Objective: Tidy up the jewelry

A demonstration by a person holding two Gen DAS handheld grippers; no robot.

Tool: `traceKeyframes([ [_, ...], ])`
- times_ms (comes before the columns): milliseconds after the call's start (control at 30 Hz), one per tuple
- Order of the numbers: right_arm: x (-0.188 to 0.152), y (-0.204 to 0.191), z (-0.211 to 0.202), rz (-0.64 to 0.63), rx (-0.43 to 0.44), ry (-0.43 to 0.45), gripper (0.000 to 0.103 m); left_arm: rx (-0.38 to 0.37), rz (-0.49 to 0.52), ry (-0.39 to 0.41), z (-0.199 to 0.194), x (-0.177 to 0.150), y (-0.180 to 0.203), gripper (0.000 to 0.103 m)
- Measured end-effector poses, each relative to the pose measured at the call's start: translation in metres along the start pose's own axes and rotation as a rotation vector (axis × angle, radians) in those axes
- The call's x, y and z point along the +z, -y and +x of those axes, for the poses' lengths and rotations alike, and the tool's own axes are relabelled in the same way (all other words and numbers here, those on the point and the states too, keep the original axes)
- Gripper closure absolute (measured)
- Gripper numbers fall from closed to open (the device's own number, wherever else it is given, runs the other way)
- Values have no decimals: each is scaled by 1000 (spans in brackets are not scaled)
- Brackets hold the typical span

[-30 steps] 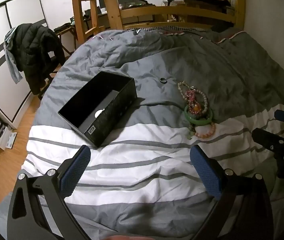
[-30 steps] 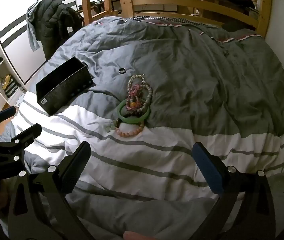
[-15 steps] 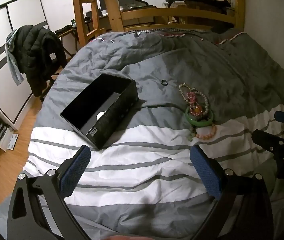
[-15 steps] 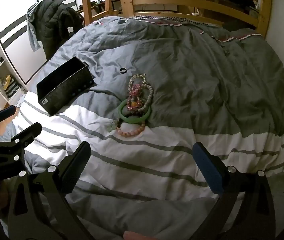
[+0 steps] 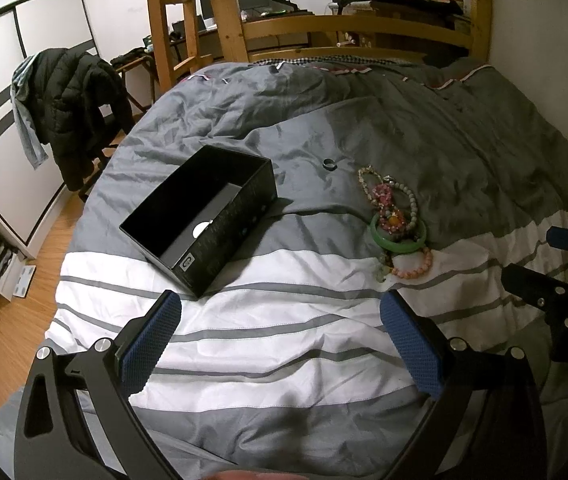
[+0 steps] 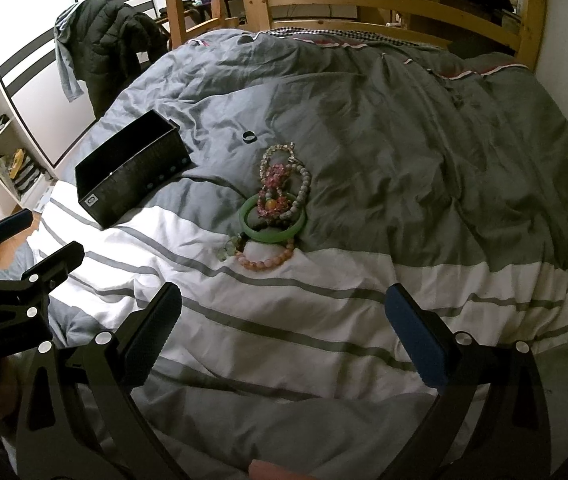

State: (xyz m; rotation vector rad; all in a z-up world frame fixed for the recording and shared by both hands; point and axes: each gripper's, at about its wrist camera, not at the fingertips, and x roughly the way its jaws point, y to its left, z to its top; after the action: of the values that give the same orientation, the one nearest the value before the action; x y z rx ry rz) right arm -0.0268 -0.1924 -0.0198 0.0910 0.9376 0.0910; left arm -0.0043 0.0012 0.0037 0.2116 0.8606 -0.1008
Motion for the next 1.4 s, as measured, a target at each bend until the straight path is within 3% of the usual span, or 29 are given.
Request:
traceKeyframes([
  [1400,-1,0,2,-1,-1,-6,3,-2,-2,-19,6,0,4,4],
])
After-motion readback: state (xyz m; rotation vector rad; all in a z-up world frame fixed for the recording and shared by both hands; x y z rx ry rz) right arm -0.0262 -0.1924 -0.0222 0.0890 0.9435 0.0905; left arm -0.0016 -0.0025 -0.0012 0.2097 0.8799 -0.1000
